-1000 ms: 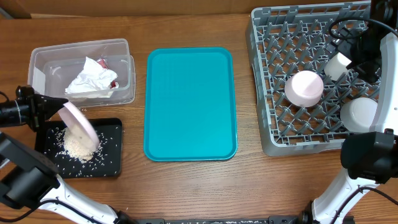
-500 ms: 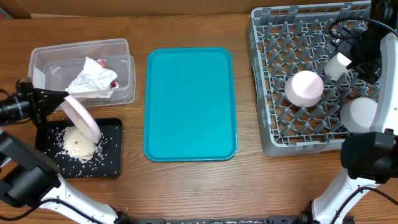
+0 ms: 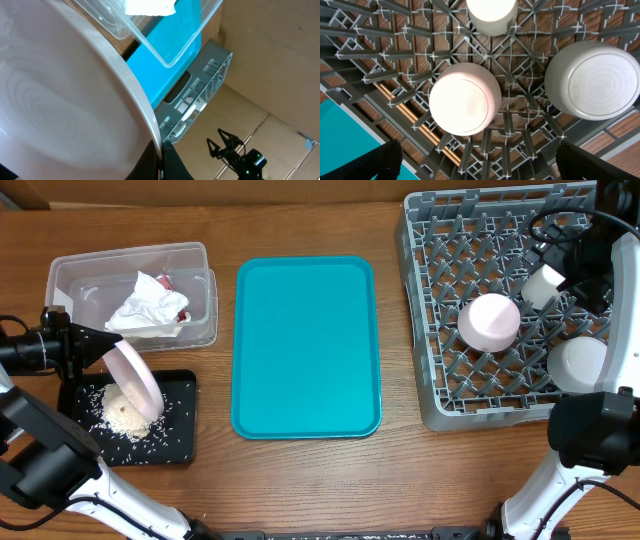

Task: Sort waste into correct bins and load items into the dishwasher
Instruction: 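Shake the tilted plate with the left gripper to empty remaining rice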

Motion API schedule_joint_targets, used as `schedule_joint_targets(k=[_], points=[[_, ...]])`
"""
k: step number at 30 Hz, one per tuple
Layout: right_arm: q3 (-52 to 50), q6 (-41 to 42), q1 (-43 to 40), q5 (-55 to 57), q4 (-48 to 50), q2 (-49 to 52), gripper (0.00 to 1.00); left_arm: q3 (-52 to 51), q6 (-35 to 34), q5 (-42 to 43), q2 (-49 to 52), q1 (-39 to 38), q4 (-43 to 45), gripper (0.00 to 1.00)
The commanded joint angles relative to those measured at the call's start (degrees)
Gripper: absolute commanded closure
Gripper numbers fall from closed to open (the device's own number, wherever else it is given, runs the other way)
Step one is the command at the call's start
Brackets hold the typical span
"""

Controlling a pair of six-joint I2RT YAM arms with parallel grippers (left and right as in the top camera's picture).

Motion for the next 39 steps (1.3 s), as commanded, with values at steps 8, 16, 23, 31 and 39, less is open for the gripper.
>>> schedule_joint_targets(k=[8, 16, 23, 31, 39], points=[[1.66, 0.11, -0.11, 0.13, 0.15, -0.87, 0.00, -0.31, -6.25, -2.93, -1.51, 0.11, 10.54, 0.96], [1.66, 0.11, -0.11, 0.13, 0.15, -0.87, 0.00, -0.31, -8.35, -3.06, -1.51, 0.11, 13.51, 0.96], [1.66, 0.09, -0.11, 0.13, 0.15, -0.87, 0.00, -0.31, -9.57, 0.83, -1.51, 0.13, 12.48, 0.96], [1.66, 0.11, -0.11, 0.13, 0.15, -0.87, 0.00, -0.28, -5.44, 12.76, -1.51, -0.11, 7.06, 0.96], [1.66, 0.09, -0.11, 0.13, 0.15, -0.87, 0.00, -0.28, -3.80, 7.89, -1.51, -0.04, 2.84, 0.96]])
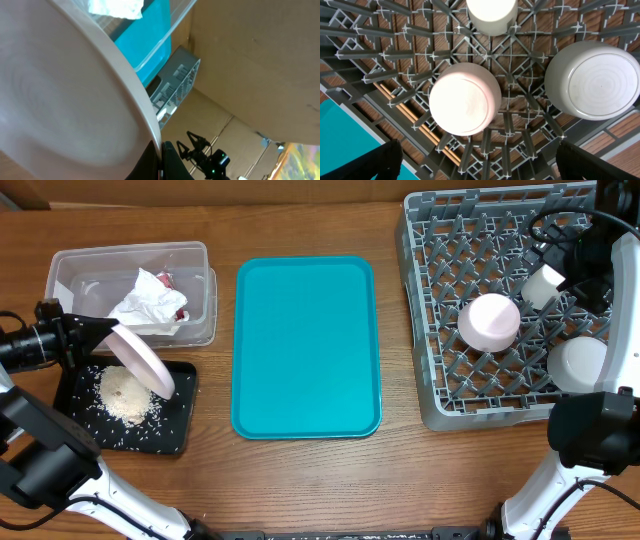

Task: Sort waste into correct bins and load items into the dishwasher
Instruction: 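Shake the tilted plate with the left gripper to empty remaining rice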

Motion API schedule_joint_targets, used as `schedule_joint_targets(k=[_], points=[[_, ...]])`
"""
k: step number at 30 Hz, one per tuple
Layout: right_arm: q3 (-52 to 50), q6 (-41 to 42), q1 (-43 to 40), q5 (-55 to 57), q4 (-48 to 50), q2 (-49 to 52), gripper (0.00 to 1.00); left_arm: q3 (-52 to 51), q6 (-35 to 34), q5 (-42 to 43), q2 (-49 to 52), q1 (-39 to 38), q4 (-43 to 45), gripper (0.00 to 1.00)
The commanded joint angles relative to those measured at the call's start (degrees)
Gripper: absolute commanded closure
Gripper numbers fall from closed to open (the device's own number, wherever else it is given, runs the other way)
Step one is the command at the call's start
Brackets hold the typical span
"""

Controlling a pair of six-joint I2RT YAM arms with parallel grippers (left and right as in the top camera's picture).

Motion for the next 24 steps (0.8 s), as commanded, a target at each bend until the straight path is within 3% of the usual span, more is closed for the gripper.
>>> schedule_joint_targets(k=[1, 4, 6, 24], points=[[1.66, 0.11, -0.11, 0.13, 0.15, -0.87, 0.00, -0.24, 1.44, -2.19, -1.51, -0.04, 1.46, 0.96], [1.66, 0.09, -0.11, 0.13, 0.15, -0.87, 0.00, -0.20, 3.85, -2.89, -1.66, -0.04, -2.93, 0.96], [1.66, 0.11, -0.11, 0.13, 0.15, -0.87, 0.00, -0.13, 4.52, -2.43, -1.66, -0.04, -0.02, 0.96], [1.66, 0.09, -0.11, 0.13, 0.15, -0.87, 0.00, -0.02, 7.15, -0.63, -1.97, -0.02, -3.06, 0.96]])
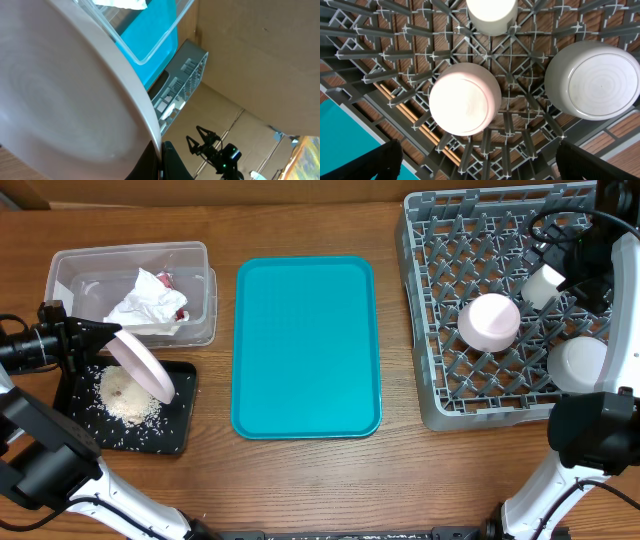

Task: Sort waste into correct bins and load items into the dishwasher
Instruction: 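Shake the tilted plate with the left gripper to empty remaining rice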

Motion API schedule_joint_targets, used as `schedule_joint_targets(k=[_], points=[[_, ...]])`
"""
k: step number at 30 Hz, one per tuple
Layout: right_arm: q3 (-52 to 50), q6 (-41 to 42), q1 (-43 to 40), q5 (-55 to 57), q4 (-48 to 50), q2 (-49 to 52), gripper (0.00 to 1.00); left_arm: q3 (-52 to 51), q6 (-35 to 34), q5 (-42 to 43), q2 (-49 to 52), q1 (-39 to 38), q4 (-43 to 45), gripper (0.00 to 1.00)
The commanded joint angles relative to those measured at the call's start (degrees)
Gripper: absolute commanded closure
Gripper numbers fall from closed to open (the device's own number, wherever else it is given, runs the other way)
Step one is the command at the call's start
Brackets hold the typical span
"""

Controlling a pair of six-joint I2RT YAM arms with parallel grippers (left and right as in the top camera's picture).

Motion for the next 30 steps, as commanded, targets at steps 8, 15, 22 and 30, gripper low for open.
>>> schedule_joint_targets(k=[8, 15, 22, 30], points=[[1.66, 0.09, -0.13, 0.13, 0.13, -0.87, 0.00, 0.17, 0.87, 1.07, -4.79, -1.09, -0.22, 0.96], [1.66, 0.11, -0.13, 0.13, 0.13, -0.87, 0.00, 0.17, -1.70, -1.44, -11.13, -1.62, -0.20, 0.96], [1.66, 0.09, -0.13, 0.13, 0.13, -0.87, 0.00, 0.17, -4.66, -10.69, -17.70, -5.25, -0.20, 0.96], [1.66, 0.09, -0.13, 0.13, 0.13, -0.87, 0.00, 0.17, -6.82, -16.09, -20.76, -21.75, 0.04, 0.96]])
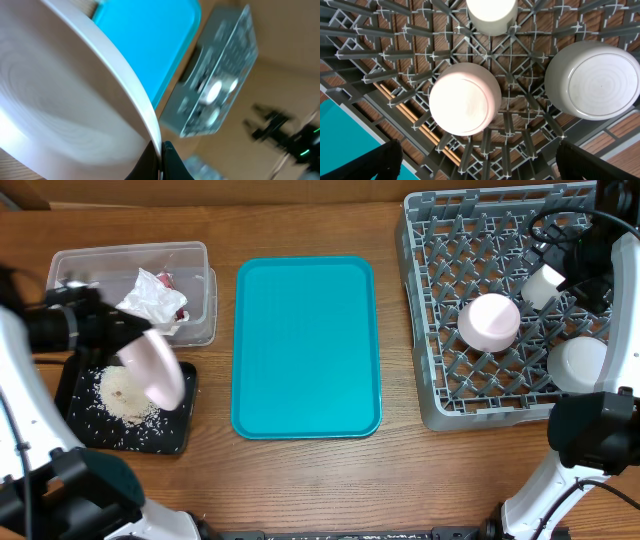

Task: Sort waste into correct bins and load items into the dishwasher
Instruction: 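Shake the tilted plate with the left gripper to empty remaining rice, then carry the empty plate back and set it on the teal tray, release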

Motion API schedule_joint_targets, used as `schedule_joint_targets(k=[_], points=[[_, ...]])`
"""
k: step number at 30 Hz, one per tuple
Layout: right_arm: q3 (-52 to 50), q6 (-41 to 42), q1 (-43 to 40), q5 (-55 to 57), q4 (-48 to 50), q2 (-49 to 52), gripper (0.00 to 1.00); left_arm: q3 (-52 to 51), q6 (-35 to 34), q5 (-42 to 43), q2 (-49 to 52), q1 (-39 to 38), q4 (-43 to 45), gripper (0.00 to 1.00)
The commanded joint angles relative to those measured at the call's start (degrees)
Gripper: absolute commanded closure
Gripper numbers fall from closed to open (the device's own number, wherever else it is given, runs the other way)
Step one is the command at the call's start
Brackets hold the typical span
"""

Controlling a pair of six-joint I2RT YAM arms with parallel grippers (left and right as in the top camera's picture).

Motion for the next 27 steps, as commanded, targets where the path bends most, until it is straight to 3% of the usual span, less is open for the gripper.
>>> schedule_joint_targets(k=[1, 8, 18, 27], points=[[1.66, 0.09, -0.13, 0.13, 0.15, -0.87, 0.00, 0.17, -1.49, -2.47, -1.60, -8.94, 0.79, 0.96], [1.66, 0.11, -0.13, 0.13, 0.15, -0.87, 0.00, 0.17, -12.11, -14.71, -1.60, -30.23, 8.76, 0.96], [1.66, 0.09, -0.13, 0.13, 0.15, -0.87, 0.00, 0.07, -30.34, -56.43, 2.56, -56.78, 18.25, 0.96], [1.66, 0.11, -0.13, 0.13, 0.15, -0.87, 0.00, 0.07, -30.80, -58.93, 13.55, -61.18, 23.85, 0.96]])
